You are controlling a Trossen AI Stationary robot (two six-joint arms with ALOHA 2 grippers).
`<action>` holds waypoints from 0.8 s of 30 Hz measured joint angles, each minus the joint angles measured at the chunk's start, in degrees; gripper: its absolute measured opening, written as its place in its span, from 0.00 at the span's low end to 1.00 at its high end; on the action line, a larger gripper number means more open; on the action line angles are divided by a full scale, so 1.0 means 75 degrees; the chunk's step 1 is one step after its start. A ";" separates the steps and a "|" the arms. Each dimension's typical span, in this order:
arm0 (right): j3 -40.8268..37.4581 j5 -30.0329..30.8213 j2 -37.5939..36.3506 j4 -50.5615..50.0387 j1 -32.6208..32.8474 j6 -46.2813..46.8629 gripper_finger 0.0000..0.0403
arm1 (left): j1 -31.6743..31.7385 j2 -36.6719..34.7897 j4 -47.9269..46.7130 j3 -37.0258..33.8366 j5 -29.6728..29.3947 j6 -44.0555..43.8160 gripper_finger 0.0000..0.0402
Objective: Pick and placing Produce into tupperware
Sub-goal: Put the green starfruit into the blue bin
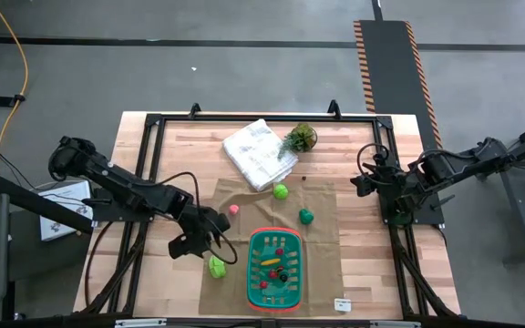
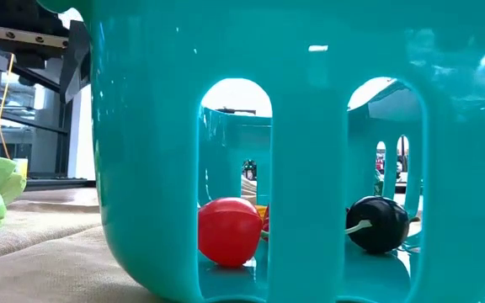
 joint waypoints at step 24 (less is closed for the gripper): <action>-0.0006 0.0062 0.0017 0.0028 0.0002 0.0086 0.41 | -0.0790 0.0994 0.0965 0.0013 -0.0541 0.0121 0.67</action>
